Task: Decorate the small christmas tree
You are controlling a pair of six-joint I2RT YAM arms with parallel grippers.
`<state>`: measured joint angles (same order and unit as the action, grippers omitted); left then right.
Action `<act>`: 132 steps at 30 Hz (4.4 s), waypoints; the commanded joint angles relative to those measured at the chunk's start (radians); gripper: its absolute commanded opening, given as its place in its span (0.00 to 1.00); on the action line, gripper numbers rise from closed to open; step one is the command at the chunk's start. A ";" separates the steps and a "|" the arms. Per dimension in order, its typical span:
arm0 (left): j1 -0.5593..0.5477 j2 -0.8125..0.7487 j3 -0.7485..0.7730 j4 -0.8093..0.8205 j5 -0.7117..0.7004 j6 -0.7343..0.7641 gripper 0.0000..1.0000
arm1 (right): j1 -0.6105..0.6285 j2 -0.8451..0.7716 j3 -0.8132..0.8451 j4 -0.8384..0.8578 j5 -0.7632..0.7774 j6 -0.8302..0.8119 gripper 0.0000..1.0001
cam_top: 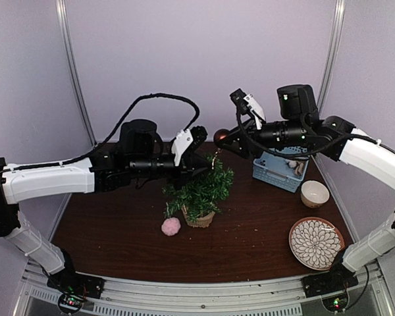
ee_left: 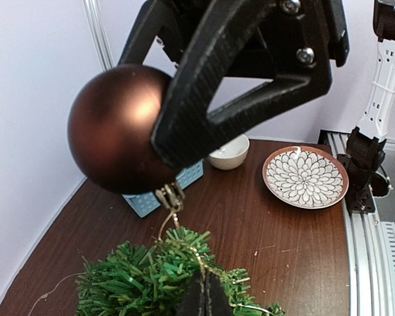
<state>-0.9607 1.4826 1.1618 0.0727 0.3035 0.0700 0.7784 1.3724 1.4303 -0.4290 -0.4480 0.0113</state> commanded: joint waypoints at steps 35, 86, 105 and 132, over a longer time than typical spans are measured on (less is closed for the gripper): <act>-0.019 0.003 0.042 -0.028 -0.020 0.013 0.00 | -0.002 -0.017 -0.012 0.000 0.006 0.005 0.31; 0.014 0.004 -0.020 -0.030 -0.028 -0.022 0.00 | -0.003 0.052 0.009 0.003 0.033 0.002 0.31; 0.023 0.010 -0.032 -0.014 -0.006 -0.050 0.00 | -0.004 0.046 0.029 0.003 0.086 0.002 0.32; 0.039 0.019 -0.052 0.009 0.034 -0.067 0.00 | -0.004 0.113 0.019 -0.007 0.104 0.003 0.32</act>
<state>-0.9283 1.4914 1.1183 0.0387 0.3187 0.0124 0.7784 1.4757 1.4498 -0.4374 -0.3679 0.0105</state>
